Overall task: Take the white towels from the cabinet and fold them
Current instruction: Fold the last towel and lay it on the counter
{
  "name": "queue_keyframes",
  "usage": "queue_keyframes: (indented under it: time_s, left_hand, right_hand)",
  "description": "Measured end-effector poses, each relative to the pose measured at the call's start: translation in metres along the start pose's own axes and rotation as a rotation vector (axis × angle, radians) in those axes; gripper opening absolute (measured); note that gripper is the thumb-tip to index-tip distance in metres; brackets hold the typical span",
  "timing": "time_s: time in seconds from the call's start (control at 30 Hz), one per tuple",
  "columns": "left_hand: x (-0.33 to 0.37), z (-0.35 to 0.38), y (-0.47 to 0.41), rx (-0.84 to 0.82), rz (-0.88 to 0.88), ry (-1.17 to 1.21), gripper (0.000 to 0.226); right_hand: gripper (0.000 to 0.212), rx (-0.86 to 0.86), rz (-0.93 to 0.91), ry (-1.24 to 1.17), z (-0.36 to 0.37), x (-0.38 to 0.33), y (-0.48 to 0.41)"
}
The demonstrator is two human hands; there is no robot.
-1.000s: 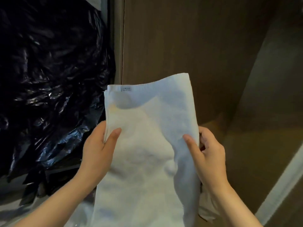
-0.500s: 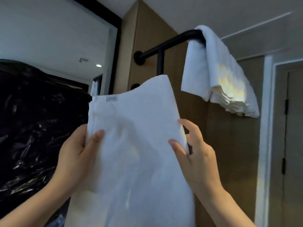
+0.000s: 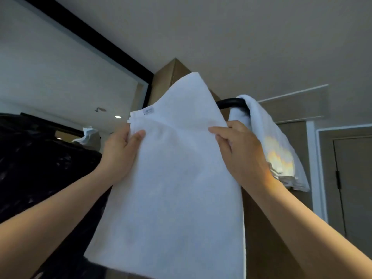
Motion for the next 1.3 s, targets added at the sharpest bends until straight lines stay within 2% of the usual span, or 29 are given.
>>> queue_keyframes:
  time_s: [0.1, 0.2, 0.3, 0.5, 0.7, 0.77, 0.87, 0.93, 0.97, 1.07, 1.3]
  left_hand:
    - [0.02, 0.022, -0.038, 0.008, 0.076, -0.016, 0.018]
    - [0.034, 0.049, -0.078, -0.03, 0.072, -0.032, 0.03]
    - [0.046, 0.077, -0.113, -0.025, 0.092, -0.041, 0.031]
    - [0.056, 0.101, -0.166, 0.119, 0.095, -0.048, 0.03]
    - [0.086, 0.104, -0.201, 0.172, 0.192, -0.096, 0.027]
    - [0.087, 0.112, -0.207, 0.135, 0.151, -0.129, 0.028]
    - [0.064, 0.148, -0.209, -0.049, 0.047, -0.309, 0.03]
    - [0.042, 0.169, -0.205, -0.143, -0.029, -0.331, 0.036]
    - [0.035, 0.172, -0.202, -0.149, -0.055, -0.311, 0.038]
    - [0.027, 0.168, -0.196, -0.114, -0.101, -0.288, 0.046]
    - [-0.005, 0.15, -0.161, -0.106, -0.165, -0.164, 0.051]
  right_hand:
    - [0.032, -0.005, 0.035, -0.004, -0.003, 0.027, -0.028]
    - [0.033, -0.011, 0.029, 0.061, -0.003, 0.05, -0.053]
    - [0.033, -0.001, 0.024, 0.124, -0.004, 0.073, -0.074]
    - [0.029, 0.052, -0.037, 0.166, -0.007, 0.091, -0.127]
    - [0.037, 0.025, 0.11, 0.22, -0.009, 0.111, -0.165]
    - [0.036, -0.071, 0.202, 0.222, -0.004, 0.124, -0.162]
    - [0.044, -0.304, 0.354, 0.122, 0.006, 0.138, -0.149]
    - [0.042, -0.392, 0.342, 0.107, 0.008, 0.139, -0.144]
    - [0.039, -0.387, 0.308, 0.111, 0.008, 0.141, -0.143]
    - [0.05, -0.319, 0.233, 0.089, 0.006, 0.141, -0.137]
    - [0.057, -0.262, 0.201, 0.09, 0.0, 0.132, -0.129]
Point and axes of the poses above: each hand's wrist, its own y-axis away from the middle knuckle, its own z-axis out of the palm, x = y × z, the point moved 6 cm from there along -y, towards the middle knuckle, and after that the axes turned 15 degrees about -z, right-handed, at the moved point
